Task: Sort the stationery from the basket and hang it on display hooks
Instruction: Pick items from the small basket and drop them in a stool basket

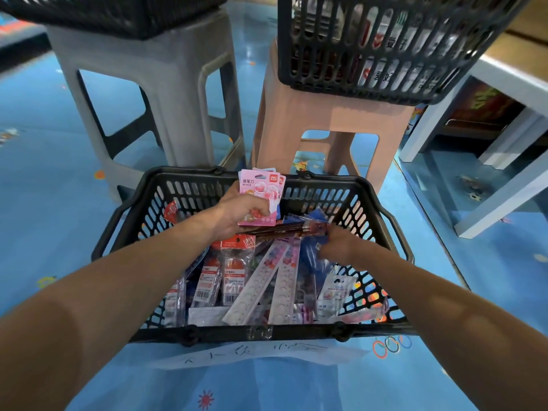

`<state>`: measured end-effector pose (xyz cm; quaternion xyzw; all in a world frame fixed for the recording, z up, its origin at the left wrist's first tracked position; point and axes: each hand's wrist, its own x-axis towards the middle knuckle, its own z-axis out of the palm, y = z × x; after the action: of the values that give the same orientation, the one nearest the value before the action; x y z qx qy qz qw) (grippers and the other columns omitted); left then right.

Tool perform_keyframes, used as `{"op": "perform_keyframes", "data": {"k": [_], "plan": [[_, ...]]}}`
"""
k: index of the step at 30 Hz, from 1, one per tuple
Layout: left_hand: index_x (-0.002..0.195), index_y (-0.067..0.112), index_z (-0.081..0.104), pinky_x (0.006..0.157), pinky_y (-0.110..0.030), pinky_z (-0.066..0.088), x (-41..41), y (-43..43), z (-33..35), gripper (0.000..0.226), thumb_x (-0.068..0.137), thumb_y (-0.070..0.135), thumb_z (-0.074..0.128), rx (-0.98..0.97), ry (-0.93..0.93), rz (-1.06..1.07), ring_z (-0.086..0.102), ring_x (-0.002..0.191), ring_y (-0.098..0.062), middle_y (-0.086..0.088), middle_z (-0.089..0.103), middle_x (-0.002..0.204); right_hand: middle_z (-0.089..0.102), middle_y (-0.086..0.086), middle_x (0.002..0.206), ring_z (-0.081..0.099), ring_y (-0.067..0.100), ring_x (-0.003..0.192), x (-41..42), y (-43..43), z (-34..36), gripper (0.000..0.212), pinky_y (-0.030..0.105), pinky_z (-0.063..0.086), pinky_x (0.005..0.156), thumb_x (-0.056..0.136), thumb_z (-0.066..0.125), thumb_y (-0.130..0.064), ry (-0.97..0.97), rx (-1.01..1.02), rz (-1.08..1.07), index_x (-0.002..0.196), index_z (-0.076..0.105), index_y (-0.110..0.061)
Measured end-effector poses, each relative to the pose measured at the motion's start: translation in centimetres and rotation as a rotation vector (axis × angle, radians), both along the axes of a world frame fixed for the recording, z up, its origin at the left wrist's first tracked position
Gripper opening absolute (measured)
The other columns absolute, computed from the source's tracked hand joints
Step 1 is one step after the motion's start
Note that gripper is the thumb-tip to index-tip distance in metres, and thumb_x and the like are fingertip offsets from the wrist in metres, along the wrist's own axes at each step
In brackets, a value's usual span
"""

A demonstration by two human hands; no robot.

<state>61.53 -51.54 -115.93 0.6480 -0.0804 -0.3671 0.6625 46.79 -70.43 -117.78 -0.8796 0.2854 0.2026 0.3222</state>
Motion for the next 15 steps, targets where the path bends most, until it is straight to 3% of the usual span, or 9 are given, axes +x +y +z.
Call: {"op": "perform_keyframes", "data": {"k": [3,7,10,13,15], "plan": [[0.134,0.008,0.054,0.063,-0.034,0.06,0.0,-0.2,-0.3,0.082,0.055,-0.01,0.071,-0.01,0.008,0.018,0.076,0.082,-0.023,-0.018,0.073,0.106,0.06,0.014,0.121,0.064,0.035,0.108,-0.8,-0.5,-1.0,0.056,0.049,0.06,0.085,0.081,0.056,-0.002,0.023,0.007,0.06,0.132,0.044,-0.023],[0.13,0.009,0.057,0.077,-0.042,0.061,0.1,-0.4,-0.7,0.079,0.054,-0.007,0.071,0.004,-0.01,0.008,0.073,0.089,-0.031,-0.017,0.074,0.103,0.058,0.008,0.13,0.07,0.023,0.099,-2.3,-0.6,1.7,0.063,0.041,0.058,0.089,0.095,0.063,-0.005,0.138,0.147,0.048,0.148,0.036,-0.028],[0.127,0.004,0.06,0.078,-0.042,0.06,0.0,-0.5,-0.6,0.073,0.055,-0.009,0.068,-0.005,-0.005,0.004,0.073,0.093,-0.034,-0.017,0.075,0.102,0.066,0.01,0.127,0.069,0.024,0.11,-2.0,-0.3,3.1,0.052,0.04,0.057,0.095,0.095,0.068,-0.012,0.165,0.333,-0.001,0.142,0.053,-0.028],[0.126,0.001,0.061,0.08,-0.046,0.06,0.1,-0.6,-0.8,0.076,0.05,-0.005,0.065,-0.011,0.01,-0.013,0.073,0.094,-0.037,-0.019,0.074,0.103,0.069,0.005,0.129,0.068,0.018,0.113,-1.6,0.4,3.4,0.039,0.03,0.06,0.077,0.098,0.063,-0.008,0.232,0.5,0.016,0.133,0.065,-0.025],[0.126,0.0,0.061,0.072,-0.04,0.06,0.1,-0.5,-0.9,0.076,0.05,-0.004,0.065,-0.004,0.008,-0.018,0.072,0.087,-0.032,-0.016,0.073,0.096,0.067,0.002,0.134,0.068,0.017,0.114,-1.4,0.3,3.3,0.04,0.028,0.057,0.077,0.1,0.053,0.0,0.187,0.488,-0.005,0.133,0.064,-0.019]]}}
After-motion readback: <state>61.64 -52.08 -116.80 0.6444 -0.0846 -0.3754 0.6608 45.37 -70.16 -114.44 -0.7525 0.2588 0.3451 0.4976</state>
